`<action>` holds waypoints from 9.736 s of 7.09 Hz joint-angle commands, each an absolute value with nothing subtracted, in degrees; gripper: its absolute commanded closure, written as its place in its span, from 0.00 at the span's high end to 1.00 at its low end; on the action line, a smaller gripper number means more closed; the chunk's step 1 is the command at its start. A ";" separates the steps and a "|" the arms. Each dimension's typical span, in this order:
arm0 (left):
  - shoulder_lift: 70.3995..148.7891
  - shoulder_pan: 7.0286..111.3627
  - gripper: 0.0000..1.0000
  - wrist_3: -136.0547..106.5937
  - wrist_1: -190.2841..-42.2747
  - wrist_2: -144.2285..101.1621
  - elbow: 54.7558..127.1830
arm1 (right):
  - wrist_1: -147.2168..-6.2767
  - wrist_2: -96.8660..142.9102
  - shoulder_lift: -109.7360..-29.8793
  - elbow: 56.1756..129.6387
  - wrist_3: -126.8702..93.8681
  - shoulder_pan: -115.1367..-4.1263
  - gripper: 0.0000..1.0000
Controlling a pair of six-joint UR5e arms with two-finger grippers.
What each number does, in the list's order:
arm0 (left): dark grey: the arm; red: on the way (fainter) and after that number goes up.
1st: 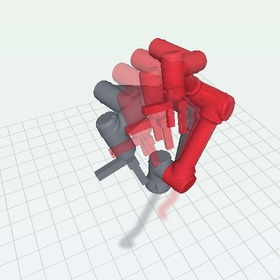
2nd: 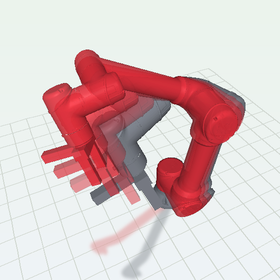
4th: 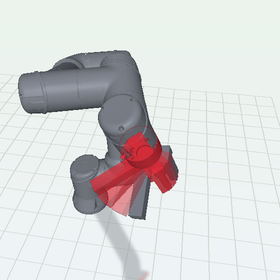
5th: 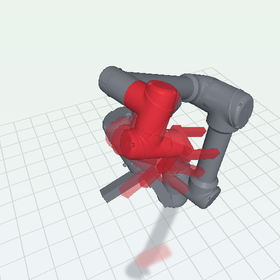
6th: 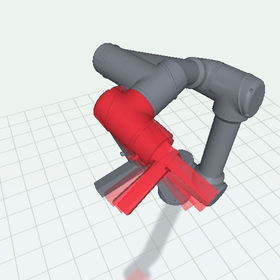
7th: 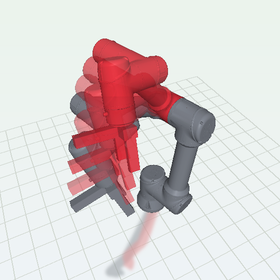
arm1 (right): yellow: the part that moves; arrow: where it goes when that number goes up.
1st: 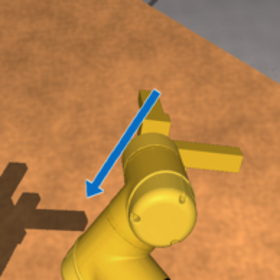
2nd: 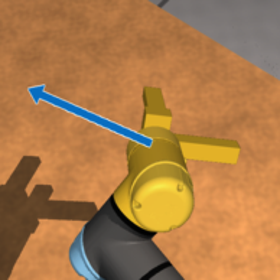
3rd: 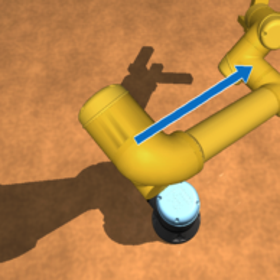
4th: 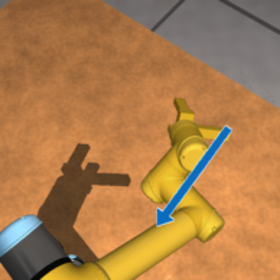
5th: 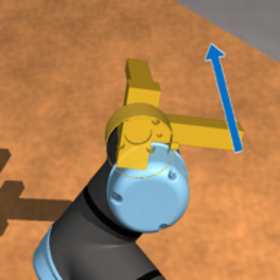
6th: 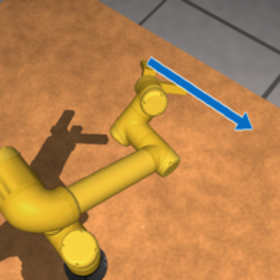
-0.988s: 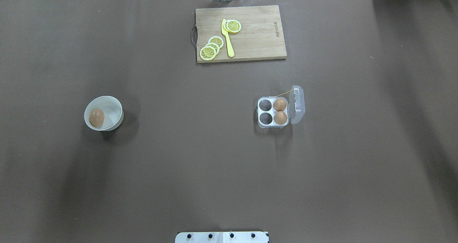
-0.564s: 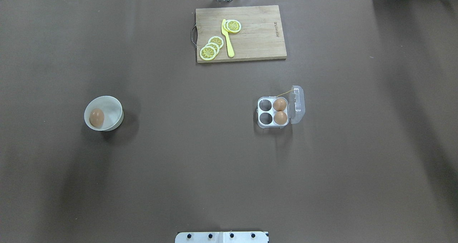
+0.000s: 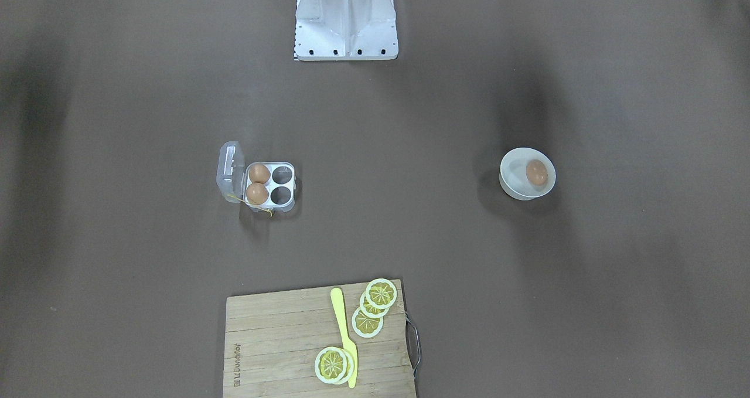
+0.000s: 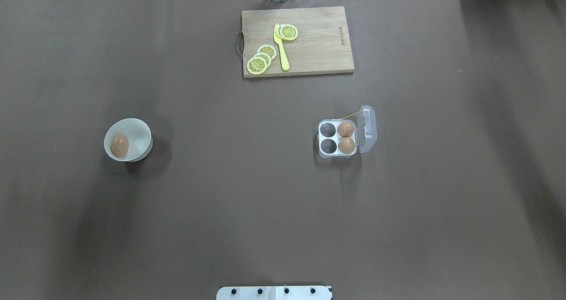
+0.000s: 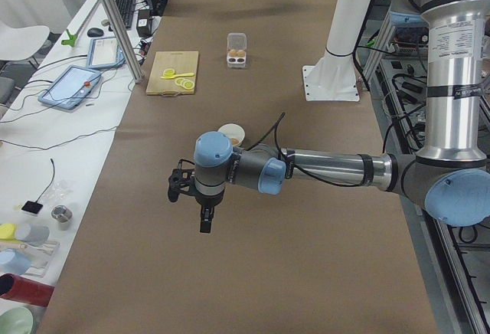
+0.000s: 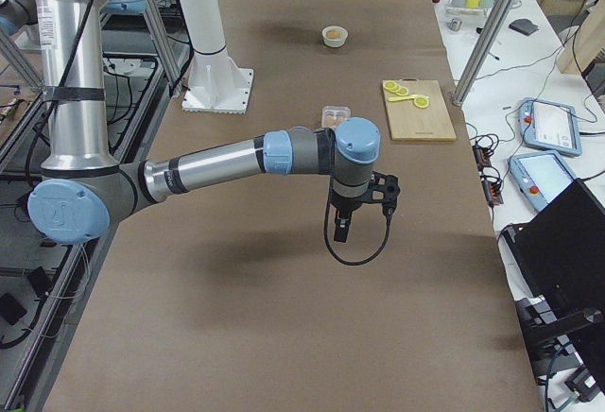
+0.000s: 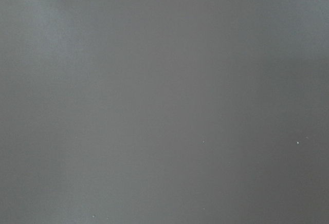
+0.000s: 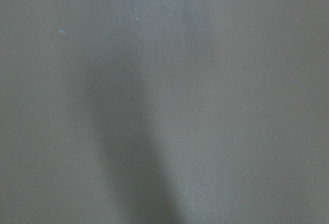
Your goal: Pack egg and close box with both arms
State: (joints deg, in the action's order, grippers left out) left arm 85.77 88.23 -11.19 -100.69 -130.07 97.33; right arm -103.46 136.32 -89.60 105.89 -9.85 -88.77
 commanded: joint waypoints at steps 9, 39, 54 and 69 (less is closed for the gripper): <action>90.18 86.76 0.97 -15.82 -104.39 -131.04 97.46 | -103.71 136.41 -89.56 106.26 -10.20 -88.77 1.00; 103.62 41.31 0.80 -61.96 -103.54 -110.92 100.11 | -103.45 137.72 -89.82 106.08 -10.20 -88.59 1.00; 104.76 39.90 0.63 -61.96 -104.06 -111.09 98.79 | -103.54 137.64 -89.82 106.08 -10.20 -88.59 1.00; 118.96 40.20 0.00 -77.66 -104.50 -102.69 107.51 | -103.45 139.47 -89.48 106.26 -10.28 -88.51 1.00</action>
